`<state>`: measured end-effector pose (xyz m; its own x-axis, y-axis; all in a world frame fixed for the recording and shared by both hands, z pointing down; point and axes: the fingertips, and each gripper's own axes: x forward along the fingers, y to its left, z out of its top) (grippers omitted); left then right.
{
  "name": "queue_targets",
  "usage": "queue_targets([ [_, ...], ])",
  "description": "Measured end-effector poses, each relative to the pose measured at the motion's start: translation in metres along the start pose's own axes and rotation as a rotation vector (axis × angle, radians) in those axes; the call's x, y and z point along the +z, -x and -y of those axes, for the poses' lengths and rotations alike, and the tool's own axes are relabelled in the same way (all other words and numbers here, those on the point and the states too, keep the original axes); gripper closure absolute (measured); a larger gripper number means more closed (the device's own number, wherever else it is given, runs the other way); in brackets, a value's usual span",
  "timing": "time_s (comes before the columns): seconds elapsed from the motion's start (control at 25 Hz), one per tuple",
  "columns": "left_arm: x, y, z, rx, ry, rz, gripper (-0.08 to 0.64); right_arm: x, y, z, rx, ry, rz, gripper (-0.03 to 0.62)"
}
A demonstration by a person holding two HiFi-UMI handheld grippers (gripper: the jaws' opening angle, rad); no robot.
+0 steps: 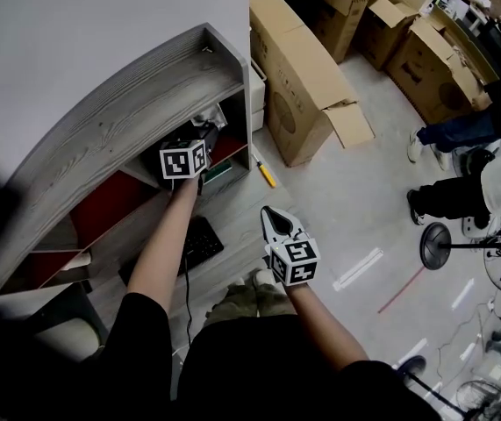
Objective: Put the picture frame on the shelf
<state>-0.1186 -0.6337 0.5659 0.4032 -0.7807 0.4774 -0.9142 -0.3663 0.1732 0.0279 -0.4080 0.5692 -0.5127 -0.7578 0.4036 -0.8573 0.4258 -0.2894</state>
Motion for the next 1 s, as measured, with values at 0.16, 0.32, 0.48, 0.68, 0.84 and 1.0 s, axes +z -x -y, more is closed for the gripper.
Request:
queue_targets([
  [0.16, -0.004, 0.014, 0.004, -0.004, 0.013, 0.027, 0.268, 0.005, 0.003, 0.005, -0.012, 0.004, 0.012, 0.58],
  [0.32, -0.007, 0.031, 0.011, -0.02, 0.017, 0.043, 0.261, 0.011, 0.009, 0.0, -0.008, 0.017, 0.025, 0.58],
  [0.48, -0.004, 0.049, 0.024, -0.022, 0.002, 0.067, 0.258, 0.012, 0.016, 0.001, -0.007, 0.021, 0.035, 0.58],
  [0.68, -0.01, 0.082, 0.032, 0.001, 0.033, 0.096, 0.258, 0.015, 0.03, -0.001, 0.001, 0.017, 0.055, 0.58],
  [0.84, -0.017, 0.114, 0.057, -0.014, -0.029, 0.114, 0.258, 0.022, 0.043, -0.003, 0.011, 0.02, 0.082, 0.58],
  [1.0, -0.027, 0.159, 0.089, -0.041, -0.03, 0.162, 0.258, 0.023, 0.057, -0.007, 0.03, 0.039, 0.086, 0.58],
])
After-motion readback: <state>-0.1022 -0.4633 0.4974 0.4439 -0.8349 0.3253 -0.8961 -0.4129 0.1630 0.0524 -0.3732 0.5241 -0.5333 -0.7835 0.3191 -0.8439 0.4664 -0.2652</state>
